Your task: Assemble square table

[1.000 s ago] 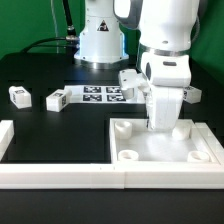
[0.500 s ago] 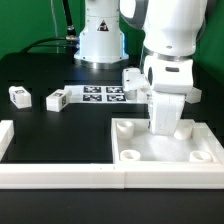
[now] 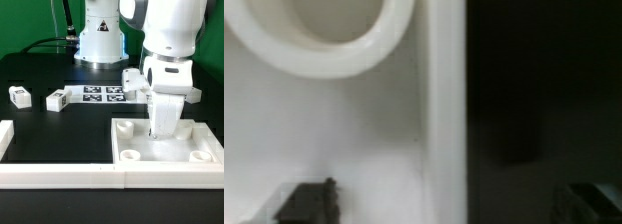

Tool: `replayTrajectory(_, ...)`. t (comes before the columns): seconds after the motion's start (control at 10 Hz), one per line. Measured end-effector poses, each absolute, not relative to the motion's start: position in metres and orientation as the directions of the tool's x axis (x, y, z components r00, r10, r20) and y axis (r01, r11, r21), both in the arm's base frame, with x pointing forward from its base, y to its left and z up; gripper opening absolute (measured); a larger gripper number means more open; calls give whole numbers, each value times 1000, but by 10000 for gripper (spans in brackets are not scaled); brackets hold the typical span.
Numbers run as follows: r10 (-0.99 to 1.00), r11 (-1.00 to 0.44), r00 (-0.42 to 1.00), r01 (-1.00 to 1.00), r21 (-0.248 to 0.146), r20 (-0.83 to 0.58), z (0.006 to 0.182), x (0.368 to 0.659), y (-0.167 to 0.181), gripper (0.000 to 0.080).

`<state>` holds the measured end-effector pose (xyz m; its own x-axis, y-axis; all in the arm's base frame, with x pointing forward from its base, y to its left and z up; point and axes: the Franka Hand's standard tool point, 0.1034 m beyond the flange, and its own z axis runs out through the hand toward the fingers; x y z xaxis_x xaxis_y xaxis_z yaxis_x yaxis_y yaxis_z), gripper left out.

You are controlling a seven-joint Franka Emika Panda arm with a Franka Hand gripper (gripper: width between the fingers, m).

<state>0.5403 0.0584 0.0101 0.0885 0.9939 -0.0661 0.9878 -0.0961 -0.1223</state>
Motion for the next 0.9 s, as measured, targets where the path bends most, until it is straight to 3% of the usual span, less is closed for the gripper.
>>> replayTrajectory(0.1, 994, -96, 89, 988, -122, -66, 10, 540, 58, 639)
replayTrajectory(0.6, 994, -97, 90, 988, -122, -66, 10, 541, 58, 649)
replayTrajectory(0.7, 983, -174, 164, 977, -122, -83, 19, 539, 57, 649)
replayTrajectory(0.9, 930, -358, 347, 930, -85, -120, 50, 531, 69, 649)
